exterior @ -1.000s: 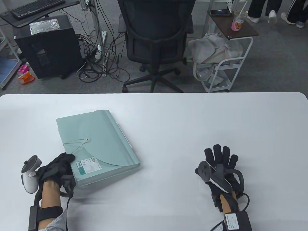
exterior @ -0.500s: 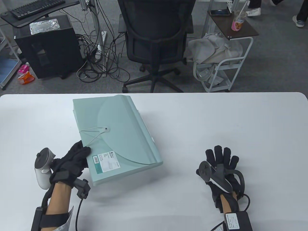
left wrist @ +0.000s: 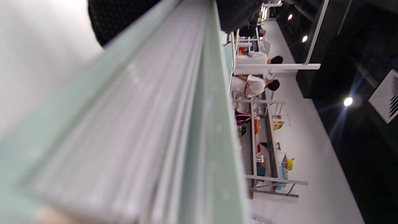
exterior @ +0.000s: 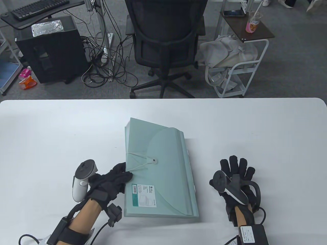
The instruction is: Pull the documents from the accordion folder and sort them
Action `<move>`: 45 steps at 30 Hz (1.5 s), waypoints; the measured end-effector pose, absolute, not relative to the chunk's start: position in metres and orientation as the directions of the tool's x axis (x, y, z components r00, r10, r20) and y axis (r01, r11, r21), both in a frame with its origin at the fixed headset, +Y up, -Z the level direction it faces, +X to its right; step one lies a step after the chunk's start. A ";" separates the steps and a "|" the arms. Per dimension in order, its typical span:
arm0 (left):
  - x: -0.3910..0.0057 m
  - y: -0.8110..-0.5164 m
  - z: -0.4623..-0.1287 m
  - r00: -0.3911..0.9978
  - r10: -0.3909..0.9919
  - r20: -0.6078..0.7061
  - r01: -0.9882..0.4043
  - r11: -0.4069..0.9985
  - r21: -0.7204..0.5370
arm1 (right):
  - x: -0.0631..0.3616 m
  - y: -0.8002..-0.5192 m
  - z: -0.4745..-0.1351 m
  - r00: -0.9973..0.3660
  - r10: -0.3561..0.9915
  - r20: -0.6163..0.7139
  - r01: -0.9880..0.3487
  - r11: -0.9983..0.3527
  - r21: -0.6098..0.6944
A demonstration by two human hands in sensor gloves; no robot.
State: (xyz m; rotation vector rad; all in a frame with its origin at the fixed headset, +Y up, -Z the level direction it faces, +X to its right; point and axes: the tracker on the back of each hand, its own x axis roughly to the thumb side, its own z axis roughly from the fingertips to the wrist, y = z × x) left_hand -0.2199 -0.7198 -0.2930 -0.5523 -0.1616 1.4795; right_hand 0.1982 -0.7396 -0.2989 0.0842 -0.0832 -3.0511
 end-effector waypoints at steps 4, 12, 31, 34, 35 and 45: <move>-0.207 -0.732 -0.292 0.151 0.954 -0.258 -0.881 0.012 -0.472 | 0.200 -0.740 -0.299 -0.996 -0.075 -0.056 0.072 -0.996 0.056; -0.204 -0.756 -0.292 0.293 0.901 -0.320 -0.863 0.105 -0.494 | 0.200 -0.741 -0.299 -0.997 -0.067 -0.047 0.064 -0.996 0.060; -0.212 -0.763 -0.296 0.754 0.603 -0.259 -0.626 0.542 -0.560 | 0.197 -0.747 -0.301 -0.997 -0.073 -0.031 0.070 -0.995 0.077; -0.213 -0.759 -0.296 0.796 0.561 -0.229 -0.581 0.597 -0.554 | 0.186 -0.746 -0.300 -0.991 -0.132 0.014 0.132 -0.989 0.060; -0.213 -0.759 -0.296 0.801 0.554 -0.226 -0.576 0.610 -0.544 | 0.182 -0.745 -0.300 -0.990 -0.138 0.032 0.140 -0.989 0.056; -0.181 -0.749 -0.293 0.960 0.229 0.161 -0.165 0.927 -0.335 | 0.096 -0.741 -0.275 -0.908 -0.129 0.399 0.154 -0.988 0.030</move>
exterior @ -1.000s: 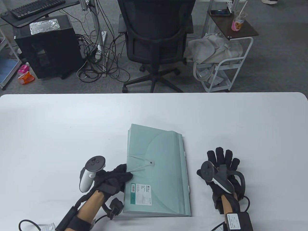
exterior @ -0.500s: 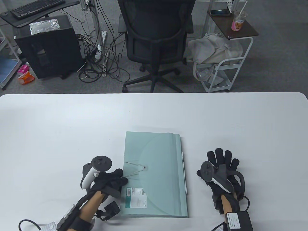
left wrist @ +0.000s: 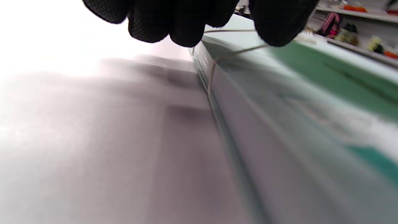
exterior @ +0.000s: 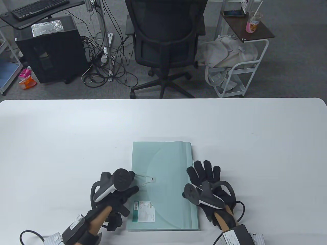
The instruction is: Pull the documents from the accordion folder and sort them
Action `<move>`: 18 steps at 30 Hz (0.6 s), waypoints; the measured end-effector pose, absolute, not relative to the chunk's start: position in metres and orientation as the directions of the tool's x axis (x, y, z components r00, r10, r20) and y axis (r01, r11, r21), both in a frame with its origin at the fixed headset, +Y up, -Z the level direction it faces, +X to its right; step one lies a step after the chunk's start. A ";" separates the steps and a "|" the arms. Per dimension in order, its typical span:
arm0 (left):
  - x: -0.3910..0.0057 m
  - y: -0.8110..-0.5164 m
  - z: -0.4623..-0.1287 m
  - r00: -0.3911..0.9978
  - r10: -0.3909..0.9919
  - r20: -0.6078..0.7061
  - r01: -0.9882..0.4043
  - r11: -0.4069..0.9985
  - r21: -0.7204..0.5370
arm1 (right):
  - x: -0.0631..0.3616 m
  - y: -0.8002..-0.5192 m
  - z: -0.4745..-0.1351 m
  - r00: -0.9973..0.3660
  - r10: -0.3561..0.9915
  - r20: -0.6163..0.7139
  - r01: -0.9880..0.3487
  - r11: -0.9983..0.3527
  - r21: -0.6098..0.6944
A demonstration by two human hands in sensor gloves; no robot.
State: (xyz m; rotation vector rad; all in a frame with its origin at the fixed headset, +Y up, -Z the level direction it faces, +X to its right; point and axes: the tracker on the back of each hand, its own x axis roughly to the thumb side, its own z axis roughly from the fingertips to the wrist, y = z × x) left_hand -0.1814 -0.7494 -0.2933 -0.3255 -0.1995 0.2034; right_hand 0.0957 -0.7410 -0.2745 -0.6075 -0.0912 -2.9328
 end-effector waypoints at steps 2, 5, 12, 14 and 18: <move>-0.172 -0.753 -0.292 0.975 0.125 0.183 -0.059 0.942 -0.330 | 0.083 -0.744 -0.268 -0.877 -0.101 0.470 0.147 -0.987 0.062; -0.164 -0.754 -0.291 0.977 0.031 0.213 0.032 0.959 -0.282 | 0.071 -0.754 -0.264 -0.841 -0.030 0.540 0.137 -0.978 0.158; -0.155 -0.756 -0.289 0.964 -0.053 0.261 0.105 0.976 -0.189 | 0.063 -0.782 -0.269 -0.852 -0.011 0.524 0.198 -0.933 0.301; -0.152 -0.757 -0.291 0.955 -0.090 0.282 0.139 0.977 -0.160 | 0.061 -0.781 -0.269 -0.850 -0.016 0.527 0.199 -0.936 0.292; -0.141 -0.757 -0.296 0.925 -0.173 0.338 0.241 0.956 -0.169 | 0.062 -0.783 -0.270 -0.855 0.000 0.518 0.189 -0.931 0.313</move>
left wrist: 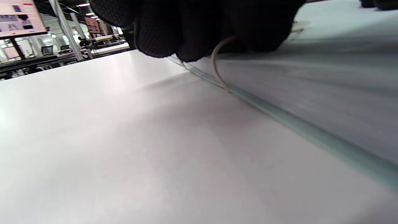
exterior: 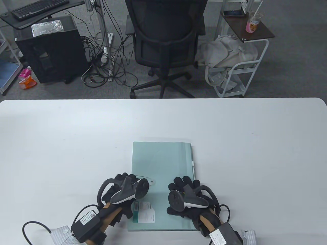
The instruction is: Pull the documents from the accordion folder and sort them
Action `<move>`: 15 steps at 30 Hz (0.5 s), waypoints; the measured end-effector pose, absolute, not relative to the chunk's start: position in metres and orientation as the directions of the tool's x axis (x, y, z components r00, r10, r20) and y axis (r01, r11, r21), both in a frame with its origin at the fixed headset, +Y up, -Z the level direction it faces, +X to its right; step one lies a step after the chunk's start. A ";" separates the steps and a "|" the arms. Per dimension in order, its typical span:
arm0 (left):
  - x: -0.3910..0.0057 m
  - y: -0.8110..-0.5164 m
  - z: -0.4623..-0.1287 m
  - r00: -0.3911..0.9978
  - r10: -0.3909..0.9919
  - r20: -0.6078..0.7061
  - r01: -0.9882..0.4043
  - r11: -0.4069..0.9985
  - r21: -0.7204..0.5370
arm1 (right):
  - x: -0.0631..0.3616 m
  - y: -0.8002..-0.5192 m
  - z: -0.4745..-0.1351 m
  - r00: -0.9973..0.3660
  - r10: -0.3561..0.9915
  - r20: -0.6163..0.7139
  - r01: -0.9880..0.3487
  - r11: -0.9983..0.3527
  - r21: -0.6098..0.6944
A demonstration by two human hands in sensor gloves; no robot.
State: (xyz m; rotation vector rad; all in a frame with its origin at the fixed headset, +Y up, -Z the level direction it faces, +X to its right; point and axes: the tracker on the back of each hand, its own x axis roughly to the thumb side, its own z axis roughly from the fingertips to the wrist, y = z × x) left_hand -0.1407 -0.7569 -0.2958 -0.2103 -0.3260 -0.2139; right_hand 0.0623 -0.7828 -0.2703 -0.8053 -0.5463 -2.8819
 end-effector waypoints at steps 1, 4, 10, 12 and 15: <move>-0.138 -0.757 -0.296 0.915 -0.197 0.351 0.271 0.947 -0.174 | 0.062 -0.783 -0.270 -0.855 -0.004 0.519 0.195 -0.929 0.314; -0.123 -0.753 -0.296 0.870 -0.244 0.429 0.355 0.913 -0.203 | 0.061 -0.783 -0.270 -0.854 -0.009 0.520 0.202 -0.927 0.316; -0.115 -0.746 -0.308 0.920 -0.058 0.387 0.161 0.957 -0.240 | 0.056 -0.786 -0.269 -0.841 -0.062 0.537 0.261 -0.917 0.303; -0.128 -0.746 -0.312 0.940 0.003 0.341 0.091 0.962 -0.259 | 0.056 -0.786 -0.269 -0.845 -0.050 0.533 0.248 -0.919 0.307; -0.151 -0.743 -0.307 0.951 -0.003 0.309 0.090 0.959 -0.268 | 0.056 -0.787 -0.269 -0.843 -0.053 0.535 0.249 -0.920 0.303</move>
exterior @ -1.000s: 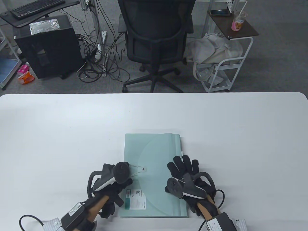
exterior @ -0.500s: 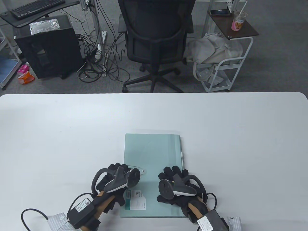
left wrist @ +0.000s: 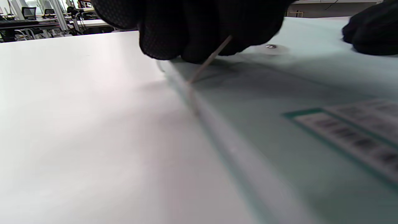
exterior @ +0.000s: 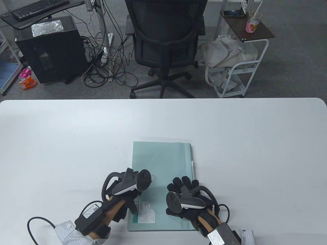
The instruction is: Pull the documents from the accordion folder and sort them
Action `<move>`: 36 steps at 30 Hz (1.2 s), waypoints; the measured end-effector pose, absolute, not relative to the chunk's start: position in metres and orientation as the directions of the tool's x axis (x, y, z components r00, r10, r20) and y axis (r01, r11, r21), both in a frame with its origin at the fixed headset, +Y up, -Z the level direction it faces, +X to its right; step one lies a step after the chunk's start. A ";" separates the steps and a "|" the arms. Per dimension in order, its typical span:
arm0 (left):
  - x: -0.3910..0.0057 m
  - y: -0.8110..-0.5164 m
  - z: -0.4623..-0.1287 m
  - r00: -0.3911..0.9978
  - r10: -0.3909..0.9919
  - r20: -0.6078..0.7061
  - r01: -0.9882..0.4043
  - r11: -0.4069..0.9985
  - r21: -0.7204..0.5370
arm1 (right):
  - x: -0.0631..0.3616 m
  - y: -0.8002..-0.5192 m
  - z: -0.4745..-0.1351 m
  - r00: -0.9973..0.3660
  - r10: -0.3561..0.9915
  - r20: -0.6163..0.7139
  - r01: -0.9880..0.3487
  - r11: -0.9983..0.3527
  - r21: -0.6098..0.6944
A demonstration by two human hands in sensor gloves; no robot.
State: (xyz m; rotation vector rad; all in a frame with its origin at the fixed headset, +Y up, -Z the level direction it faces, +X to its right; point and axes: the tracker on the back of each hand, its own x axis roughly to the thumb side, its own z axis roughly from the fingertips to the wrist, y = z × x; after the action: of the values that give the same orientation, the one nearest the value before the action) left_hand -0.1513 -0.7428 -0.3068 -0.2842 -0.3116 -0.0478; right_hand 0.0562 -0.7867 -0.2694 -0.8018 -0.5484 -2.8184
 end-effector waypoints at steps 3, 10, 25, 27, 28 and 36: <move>-0.169 -0.744 -0.300 0.961 0.013 0.276 0.057 0.968 -0.243 | 0.057 -0.787 -0.270 -0.845 -0.049 0.533 0.243 -0.923 0.300; -0.187 -0.756 -0.292 0.968 -0.025 0.251 0.078 0.976 -0.205 | 0.059 -0.786 -0.269 -0.849 -0.037 0.527 0.232 -0.922 0.309; -0.179 -0.765 -0.290 0.937 0.014 0.350 0.084 0.961 -0.263 | 0.056 -0.773 -0.271 -0.830 -0.088 0.551 0.308 -0.896 0.320; -0.179 -0.764 -0.290 0.938 0.009 0.346 0.090 0.959 -0.270 | 0.049 -0.762 -0.275 -0.817 -0.123 0.564 0.341 -0.891 0.300; -0.179 -0.764 -0.290 0.939 0.017 0.342 0.082 0.959 -0.272 | 0.045 -0.754 -0.277 -0.816 -0.135 0.562 0.333 -0.905 0.266; -0.180 -0.766 -0.289 0.942 0.025 0.334 0.072 0.959 -0.275 | -0.004 -0.704 -0.299 -0.798 -0.030 0.602 0.167 -0.971 0.172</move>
State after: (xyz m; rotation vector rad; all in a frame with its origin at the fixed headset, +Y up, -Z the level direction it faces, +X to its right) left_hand -0.1801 -0.7657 -0.2890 -0.2887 -0.3416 -0.0238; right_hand -0.0044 -0.7041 -0.2991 -0.9530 -0.3314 -2.8644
